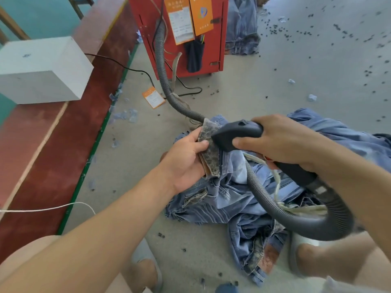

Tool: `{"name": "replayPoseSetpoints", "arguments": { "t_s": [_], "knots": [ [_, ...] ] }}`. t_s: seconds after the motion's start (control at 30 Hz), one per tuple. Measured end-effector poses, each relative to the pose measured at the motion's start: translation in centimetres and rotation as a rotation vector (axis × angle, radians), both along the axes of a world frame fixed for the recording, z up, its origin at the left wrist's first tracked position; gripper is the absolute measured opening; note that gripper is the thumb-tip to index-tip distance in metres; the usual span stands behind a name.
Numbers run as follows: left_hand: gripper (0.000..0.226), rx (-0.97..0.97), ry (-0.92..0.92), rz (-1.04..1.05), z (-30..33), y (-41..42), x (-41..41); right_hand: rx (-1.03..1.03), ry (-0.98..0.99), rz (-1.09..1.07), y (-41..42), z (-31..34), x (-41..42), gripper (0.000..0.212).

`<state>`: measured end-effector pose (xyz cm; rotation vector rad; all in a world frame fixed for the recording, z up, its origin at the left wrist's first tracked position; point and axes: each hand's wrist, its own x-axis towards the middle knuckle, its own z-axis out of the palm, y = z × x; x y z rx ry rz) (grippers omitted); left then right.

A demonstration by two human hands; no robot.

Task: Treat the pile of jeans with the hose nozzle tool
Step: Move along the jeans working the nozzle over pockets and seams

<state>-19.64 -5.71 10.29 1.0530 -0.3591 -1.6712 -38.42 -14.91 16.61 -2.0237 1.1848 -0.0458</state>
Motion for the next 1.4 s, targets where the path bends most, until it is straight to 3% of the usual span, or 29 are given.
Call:
{"name": "replayPoseSetpoints", "arguments": {
  "t_s": [0.17, 0.37, 0.6, 0.8, 0.97, 1.17, 1.27, 1.4],
  "knots": [
    [0.055, 0.011, -0.072, -0.081, -0.2, 0.6, 0.0, 0.040, -0.081, -0.152, -2.0, 0.3, -0.2, 0.026],
    [0.072, 0.020, -0.174, -0.156, -0.5, 1.0, 0.9, 0.262, -0.011, -0.013, -2.0, 0.4, -1.1, 0.021],
    [0.086, 0.088, -0.274, -0.207, -1.0, 1.8, 1.4, 0.306, -0.099, -0.126, -3.4, 0.1, -0.9, 0.026],
    [0.086, 0.089, -0.275, -0.190, -1.0, 2.3, 2.2, 0.406, -0.003, 0.098, -2.2, 0.5, -1.7, 0.013],
    [0.085, 0.108, -0.271, -0.198, -1.5, 2.6, 2.2, 0.180, -0.070, 0.000, -1.4, -1.0, 0.2, 0.018],
    [0.089, 0.091, -0.269, -0.159, -1.2, 2.6, 2.6, 0.311, 0.006, 0.137, -1.5, 0.4, -1.7, 0.013],
    [0.090, 0.079, -0.275, -0.166, -1.3, 2.5, 2.5, 0.247, 0.027, 0.161, -0.4, -0.9, -0.6, 0.018],
    [0.089, 0.049, -0.280, -0.206, -1.3, 2.7, 2.8, 0.152, -0.034, 0.038, -0.7, -2.2, 0.4, 0.021]
  ]
}}
